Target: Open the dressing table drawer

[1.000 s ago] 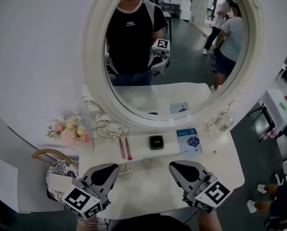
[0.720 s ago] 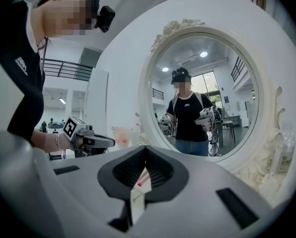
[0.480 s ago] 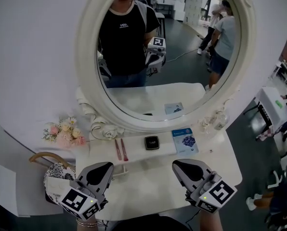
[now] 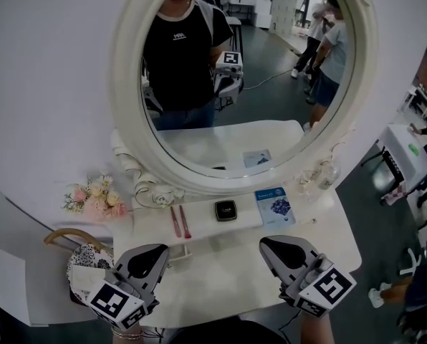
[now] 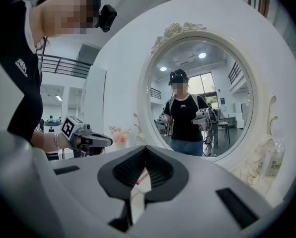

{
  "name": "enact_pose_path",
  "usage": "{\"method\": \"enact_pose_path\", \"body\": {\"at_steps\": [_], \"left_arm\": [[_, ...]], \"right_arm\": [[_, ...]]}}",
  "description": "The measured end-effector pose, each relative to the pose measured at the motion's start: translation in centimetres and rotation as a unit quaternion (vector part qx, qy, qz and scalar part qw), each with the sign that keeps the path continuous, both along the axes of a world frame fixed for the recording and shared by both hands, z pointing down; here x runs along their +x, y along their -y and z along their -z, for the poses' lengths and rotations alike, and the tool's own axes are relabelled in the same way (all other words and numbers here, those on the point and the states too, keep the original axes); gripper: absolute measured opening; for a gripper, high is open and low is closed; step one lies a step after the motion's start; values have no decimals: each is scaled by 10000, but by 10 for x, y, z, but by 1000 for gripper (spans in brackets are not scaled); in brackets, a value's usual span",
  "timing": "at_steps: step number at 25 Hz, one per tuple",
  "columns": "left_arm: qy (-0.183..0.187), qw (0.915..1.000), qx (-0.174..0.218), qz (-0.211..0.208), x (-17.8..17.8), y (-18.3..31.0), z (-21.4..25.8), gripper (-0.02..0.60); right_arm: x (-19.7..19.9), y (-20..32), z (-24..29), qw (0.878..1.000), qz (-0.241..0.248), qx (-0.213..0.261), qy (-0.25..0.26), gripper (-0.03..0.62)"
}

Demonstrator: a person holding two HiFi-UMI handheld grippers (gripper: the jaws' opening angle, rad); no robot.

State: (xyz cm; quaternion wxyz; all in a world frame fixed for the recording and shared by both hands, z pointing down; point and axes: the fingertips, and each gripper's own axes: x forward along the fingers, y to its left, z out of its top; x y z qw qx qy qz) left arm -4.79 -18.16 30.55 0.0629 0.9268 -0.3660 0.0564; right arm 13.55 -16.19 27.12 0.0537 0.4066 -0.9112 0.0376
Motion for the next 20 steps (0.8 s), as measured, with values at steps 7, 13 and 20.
{"method": "enact_pose_path", "body": {"at_steps": [7, 13, 20], "left_arm": [[285, 9994, 179, 116, -26, -6, 14, 18], [215, 9995, 21, 251, -39, -17, 3, 18], [247, 9993, 10, 263, -47, -15, 4, 18]], "right_arm": [[-1, 0, 5, 10000, -73, 32, -15, 17], [15, 3, 15, 9991, -311, 125, -275, 18], [4, -5, 6, 9995, -255, -23, -182, 18]]}}
